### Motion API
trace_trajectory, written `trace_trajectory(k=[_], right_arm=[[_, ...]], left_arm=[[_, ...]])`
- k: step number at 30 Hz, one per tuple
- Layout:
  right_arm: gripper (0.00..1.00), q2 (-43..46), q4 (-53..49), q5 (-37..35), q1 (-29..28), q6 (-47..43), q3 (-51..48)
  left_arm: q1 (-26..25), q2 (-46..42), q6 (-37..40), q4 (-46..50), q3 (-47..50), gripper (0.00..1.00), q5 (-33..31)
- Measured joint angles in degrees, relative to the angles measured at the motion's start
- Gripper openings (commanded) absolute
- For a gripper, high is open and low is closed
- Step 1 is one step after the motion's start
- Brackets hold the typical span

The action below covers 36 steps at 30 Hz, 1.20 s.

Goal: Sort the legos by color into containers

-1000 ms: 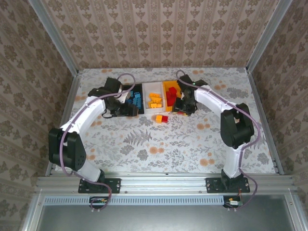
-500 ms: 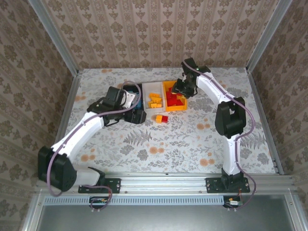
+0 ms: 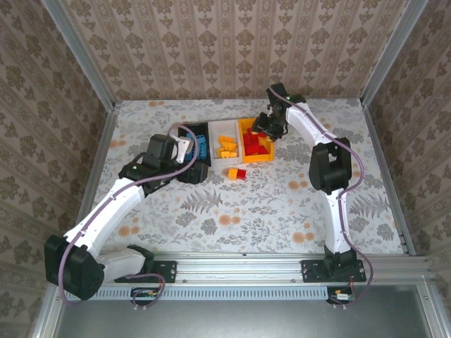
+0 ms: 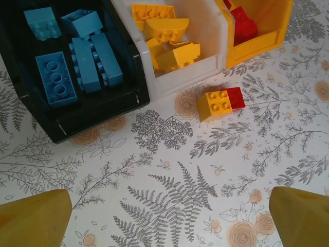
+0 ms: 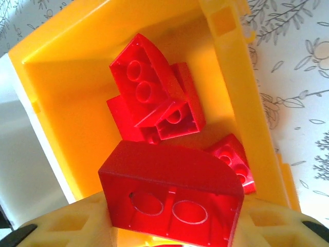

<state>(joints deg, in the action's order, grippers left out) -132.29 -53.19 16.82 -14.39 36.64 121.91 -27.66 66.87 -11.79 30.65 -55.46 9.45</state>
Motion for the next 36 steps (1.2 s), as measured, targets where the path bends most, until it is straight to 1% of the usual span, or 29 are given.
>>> trace_trajectory(k=[14,21,24,26,36], right_arm=[[0.51,-2.7,-2.0,0.6,0.0,0.0,4.5],[0.55,-2.9,-2.3,0.7,-0.1,0.0,4.8],[0.61,-2.9,-2.3,0.9,-0.1,-0.1,4.9],[0.63,-2.9,-2.4,1.0,-0.1,-0.2,5.1],[0.63,-2.9,-2.4,1.0,-0.1,-0.3,5.1]], left_arm=[[0.4,0.0,-0.4,1.1,0.0,1.00,-1.0],[0.4,0.0,-0.9,1.5,0.0,1.00,-1.0],[0.4,0.0,-1.1,1.7,0.0,1.00,-1.0],[0.4,0.0,-1.2,1.9,0.0,1.00,-1.0],[0.7,0.0,-1.6,2.3,0.0,1.00,-1.0]])
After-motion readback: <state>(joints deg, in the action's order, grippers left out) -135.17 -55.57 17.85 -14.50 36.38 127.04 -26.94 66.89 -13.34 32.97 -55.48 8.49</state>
